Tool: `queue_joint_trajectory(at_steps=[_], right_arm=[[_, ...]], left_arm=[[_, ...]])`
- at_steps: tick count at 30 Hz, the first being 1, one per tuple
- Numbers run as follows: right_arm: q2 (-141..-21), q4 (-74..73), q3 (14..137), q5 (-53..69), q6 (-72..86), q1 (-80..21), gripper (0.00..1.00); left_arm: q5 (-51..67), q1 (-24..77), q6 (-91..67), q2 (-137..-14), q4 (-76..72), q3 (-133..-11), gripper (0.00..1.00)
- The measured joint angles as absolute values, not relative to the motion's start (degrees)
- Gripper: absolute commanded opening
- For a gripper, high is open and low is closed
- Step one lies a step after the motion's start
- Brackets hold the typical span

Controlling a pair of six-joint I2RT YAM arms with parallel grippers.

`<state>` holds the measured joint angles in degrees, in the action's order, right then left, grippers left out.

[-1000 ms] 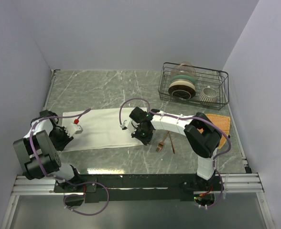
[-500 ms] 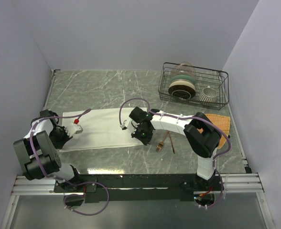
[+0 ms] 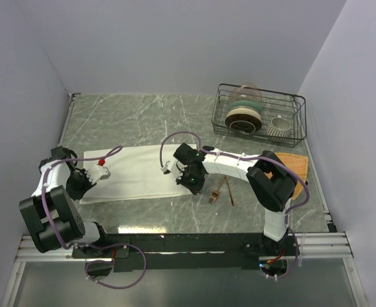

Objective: Fold the napkin into a case and place the utensils inside
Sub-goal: Fold and flatten the napkin at the center of the board.

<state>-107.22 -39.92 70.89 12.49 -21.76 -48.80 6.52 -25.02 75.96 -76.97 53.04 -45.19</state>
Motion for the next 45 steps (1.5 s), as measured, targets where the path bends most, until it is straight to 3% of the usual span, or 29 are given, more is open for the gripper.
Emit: queue_joint_trajectory(at_steps=[9,12,13,16,17,20,21,26,29,35,41,45], right_arm=[[-107.0,-39.9,70.7,12.9,-22.0,-48.4,0.00],[-107.0,-39.9,70.7,13.0,-22.0,-48.4,0.04],[-107.0,-39.9,70.7,13.0,-22.0,-48.4,0.08],[-107.0,-40.5,71.0,13.3,-22.3,-48.3,0.37],[-107.0,-41.1,71.1,13.5,-22.3,-48.3,0.55],[-107.0,-44.3,72.4,14.9,-22.5,-47.8,0.77],[-107.0,-46.1,73.5,15.5,-22.7,-47.4,0.78],[-105.0,-51.8,82.0,18.9,-22.0,-43.4,0.79],[-104.7,-52.7,88.4,21.9,-20.6,-40.3,0.72],[-106.8,-50.6,93.2,24.5,-16.2,-37.6,0.47],[-113.2,-46.9,91.7,24.8,-13.2,-38.2,0.36],[-115.7,-45.5,88.3,23.4,-12.9,-39.0,0.34]], left_arm=[[6.1,-25.0,75.8,-80.2,52.9,-45.2,0.02],[6.1,-25.0,75.9,-81.3,53.0,-45.2,0.15],[6.1,-25.0,75.8,-81.5,53.0,-45.2,0.28],[5.8,-24.9,76.2,-81.6,53.5,-45.5,0.45],[5.7,-24.9,75.9,-81.7,54.1,-46.0,0.46],[6.9,-25.3,75.3,-83.2,57.8,-50.2,0.52],[8.0,-25.6,75.1,-84.1,59.4,-52.8,0.53],[18.6,-27.6,69.9,-87.5,64.2,-69.1,0.57],[25.8,-27.3,64.8,-87.5,64.1,-73.6,0.55],[30.9,-24.0,55.8,-89.7,61.1,-72.6,0.43],[29.4,-20.6,51.0,-94.2,56.9,-66.3,0.34],[25.2,-20.0,49.9,-97.4,55.5,-63.4,0.30]])
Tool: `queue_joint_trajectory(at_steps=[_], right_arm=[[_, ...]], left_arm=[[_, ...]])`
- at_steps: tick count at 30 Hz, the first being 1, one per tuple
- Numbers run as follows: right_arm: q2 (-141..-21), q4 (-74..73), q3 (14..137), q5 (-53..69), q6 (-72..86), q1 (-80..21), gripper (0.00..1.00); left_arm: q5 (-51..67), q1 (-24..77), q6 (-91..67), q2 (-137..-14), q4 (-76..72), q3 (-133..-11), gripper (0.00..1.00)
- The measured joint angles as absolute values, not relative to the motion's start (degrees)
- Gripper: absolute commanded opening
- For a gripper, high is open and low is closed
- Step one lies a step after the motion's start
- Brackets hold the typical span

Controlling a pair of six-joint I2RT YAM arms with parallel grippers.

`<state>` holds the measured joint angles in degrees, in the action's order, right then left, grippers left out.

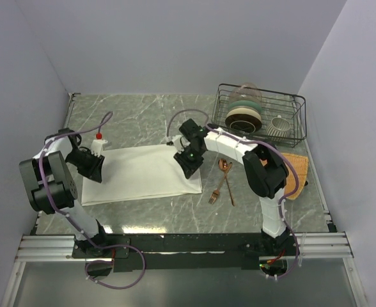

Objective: Fold the napkin into a case and place the utensils inside
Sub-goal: Fold and flatten the napkin at the center of the board, then smooth out the rectangle-folded napkin at the center of the board.

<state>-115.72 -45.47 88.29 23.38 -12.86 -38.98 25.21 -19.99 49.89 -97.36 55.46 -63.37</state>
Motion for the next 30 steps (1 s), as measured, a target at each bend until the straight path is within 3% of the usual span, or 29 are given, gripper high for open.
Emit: queue_joint_trajectory(at_steps=[9,15,22,30], right_arm=[[-114.8,-43.8,80.4,18.5,-14.6,-40.0,0.30],[-113.8,-43.0,79.5,16.4,-15.4,-40.8,0.31],[-113.2,-46.1,81.2,17.2,-16.1,-40.0,0.37],[-112.6,-45.8,89.7,20.9,-15.7,-39.7,0.42]], left_arm=[[16.2,-19.7,52.5,-97.6,53.0,-58.4,0.32],[12.3,-19.4,55.6,-94.9,52.6,-56.6,0.46],[22.5,-20.6,50.8,-94.5,55.9,-69.5,0.50],[29.7,-20.6,30.4,-100.3,44.5,-80.2,0.50]])
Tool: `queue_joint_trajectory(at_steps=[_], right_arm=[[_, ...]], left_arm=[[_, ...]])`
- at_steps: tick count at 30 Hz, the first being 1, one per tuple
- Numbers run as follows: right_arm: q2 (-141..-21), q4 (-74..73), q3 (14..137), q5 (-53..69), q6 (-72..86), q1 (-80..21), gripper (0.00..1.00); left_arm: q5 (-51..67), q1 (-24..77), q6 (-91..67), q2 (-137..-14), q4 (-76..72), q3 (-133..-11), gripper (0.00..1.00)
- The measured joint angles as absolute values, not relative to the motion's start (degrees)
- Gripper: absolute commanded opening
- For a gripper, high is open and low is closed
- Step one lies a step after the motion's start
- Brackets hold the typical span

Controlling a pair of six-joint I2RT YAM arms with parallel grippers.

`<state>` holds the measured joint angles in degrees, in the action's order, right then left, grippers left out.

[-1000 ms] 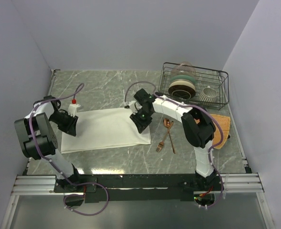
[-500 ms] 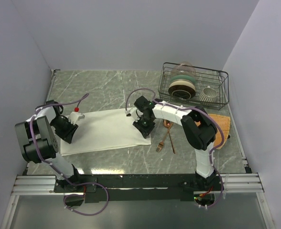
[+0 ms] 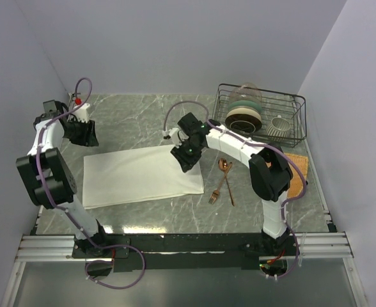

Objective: Fold the napkin into a case and place the utensils inside
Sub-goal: Smooth out the rectangle-folded napkin at the center of the board.

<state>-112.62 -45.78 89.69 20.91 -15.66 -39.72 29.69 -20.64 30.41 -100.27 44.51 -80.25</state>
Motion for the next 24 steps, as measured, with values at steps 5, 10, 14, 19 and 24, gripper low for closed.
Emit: queue_joint_trajectory(at_steps=[5,10,14,19,24], right_arm=[[-114.5,-45.1,92.8,21.6,-14.8,-39.9,0.41],[-114.8,-44.4,91.5,21.2,-14.5,-41.2,0.40],[-114.9,-43.5,88.8,20.4,-14.5,-43.5,0.38],[-115.8,-42.8,84.9,19.2,-14.4,-44.9,0.35],[-116.7,-42.4,83.7,18.1,-14.1,-44.7,0.34]], left_arm=[[26.9,-21.2,22.5,-106.1,41.2,-81.4,0.48],[23.6,-23.4,18.2,-107.7,40.5,-81.4,0.44],[21.7,-24.7,16.9,-110.7,40.5,-82.2,0.34],[20.3,-24.9,16.3,-115.3,40.6,-82.9,0.35],[18.9,-24.9,15.5,-116.0,40.3,-83.1,0.15]])
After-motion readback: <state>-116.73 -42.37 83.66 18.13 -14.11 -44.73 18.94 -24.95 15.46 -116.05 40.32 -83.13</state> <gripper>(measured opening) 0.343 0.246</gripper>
